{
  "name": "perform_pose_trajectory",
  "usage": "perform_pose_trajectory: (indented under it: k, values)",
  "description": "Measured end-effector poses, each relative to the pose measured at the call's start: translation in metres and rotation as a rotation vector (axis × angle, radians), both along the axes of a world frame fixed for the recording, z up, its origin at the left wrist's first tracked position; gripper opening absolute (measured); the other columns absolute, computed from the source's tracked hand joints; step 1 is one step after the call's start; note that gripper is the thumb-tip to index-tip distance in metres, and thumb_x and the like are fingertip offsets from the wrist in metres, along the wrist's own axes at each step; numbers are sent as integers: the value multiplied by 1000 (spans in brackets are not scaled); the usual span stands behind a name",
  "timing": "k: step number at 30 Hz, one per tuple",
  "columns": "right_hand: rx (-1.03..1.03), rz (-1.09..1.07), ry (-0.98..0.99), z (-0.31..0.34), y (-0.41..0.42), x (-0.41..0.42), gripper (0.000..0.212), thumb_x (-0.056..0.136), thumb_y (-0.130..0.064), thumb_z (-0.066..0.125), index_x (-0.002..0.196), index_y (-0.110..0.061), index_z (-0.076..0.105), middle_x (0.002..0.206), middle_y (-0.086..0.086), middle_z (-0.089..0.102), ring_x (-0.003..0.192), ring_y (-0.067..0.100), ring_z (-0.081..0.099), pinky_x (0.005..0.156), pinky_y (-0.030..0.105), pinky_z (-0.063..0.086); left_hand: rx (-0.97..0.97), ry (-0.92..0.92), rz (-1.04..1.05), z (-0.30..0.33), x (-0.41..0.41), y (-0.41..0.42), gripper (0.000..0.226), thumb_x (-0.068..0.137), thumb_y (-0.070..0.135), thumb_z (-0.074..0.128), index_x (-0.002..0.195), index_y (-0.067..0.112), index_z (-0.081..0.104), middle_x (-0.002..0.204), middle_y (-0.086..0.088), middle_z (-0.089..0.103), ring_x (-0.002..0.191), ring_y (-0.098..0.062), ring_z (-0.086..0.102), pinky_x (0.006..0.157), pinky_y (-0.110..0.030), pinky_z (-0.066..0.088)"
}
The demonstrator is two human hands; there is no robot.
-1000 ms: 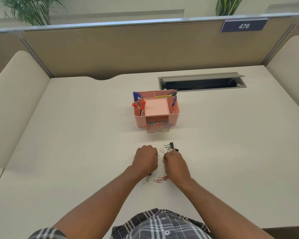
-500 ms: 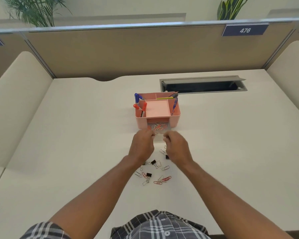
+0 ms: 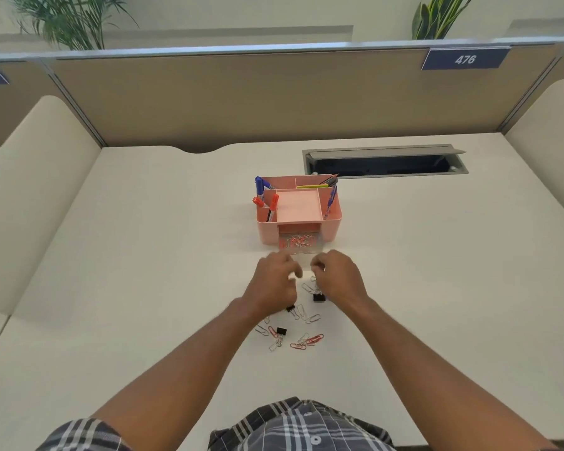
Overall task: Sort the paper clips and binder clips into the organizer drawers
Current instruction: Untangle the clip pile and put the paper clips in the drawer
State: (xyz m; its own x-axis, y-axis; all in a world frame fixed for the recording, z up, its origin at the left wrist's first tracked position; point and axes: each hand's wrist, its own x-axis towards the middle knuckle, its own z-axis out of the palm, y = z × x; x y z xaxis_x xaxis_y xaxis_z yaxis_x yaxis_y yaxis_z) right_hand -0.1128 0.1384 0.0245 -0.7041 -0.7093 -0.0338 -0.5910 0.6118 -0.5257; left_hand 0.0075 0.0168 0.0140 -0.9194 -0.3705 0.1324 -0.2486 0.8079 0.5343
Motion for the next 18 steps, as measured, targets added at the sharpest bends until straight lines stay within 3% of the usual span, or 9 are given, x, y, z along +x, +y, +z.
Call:
perform_pose_trajectory:
  k: [2, 5, 10, 15, 18]
  values:
    - [107, 48, 31, -18, 8, 8, 20, 91, -21, 56, 99, -16, 74, 99, 7, 64, 93, 26, 59, 71, 34, 49, -31, -126, -80, -14, 15, 13, 23, 75, 16, 64, 96, 23, 71, 99, 2, 55, 97, -20, 50, 84, -38, 38]
    - [142, 118, 118, -33, 9, 19, 21, 92, -22, 57, 104, -14, 73, 102, 8, 59, 97, 30, 51, 76, 38, 47, -69, -245, -129, -27, 26, 26, 27, 79, 24, 60, 103, 30, 68, 104, 4, 49, 102, -19, 45, 83, -35, 30]
    - [215, 150, 236, -39, 2, 24, 7, 80, -11, 66, 75, -8, 68, 85, 8, 56, 81, 32, 50, 60, 35, 33, -152, -294, -123, -31, 23, 29, 24, 85, 29, 61, 108, 28, 67, 104, 2, 48, 101, -22, 43, 81, -36, 29]
    - [291, 174, 212, -44, 2, 23, 13, 87, -14, 57, 96, -14, 67, 102, 6, 55, 97, 29, 48, 72, 37, 37, -177, -344, -95, -33, 17, 27, 16, 90, 26, 59, 103, 23, 66, 104, 1, 52, 103, -25, 44, 80, -37, 30]
    - [306, 161, 204, -43, 1, 22, 12, 86, -16, 57, 96, -15, 65, 103, 5, 55, 98, 29, 48, 74, 36, 38, -176, -378, -83, -33, 15, 28, 13, 89, 25, 60, 100, 21, 65, 104, 0, 52, 103, -25, 44, 79, -37, 30]
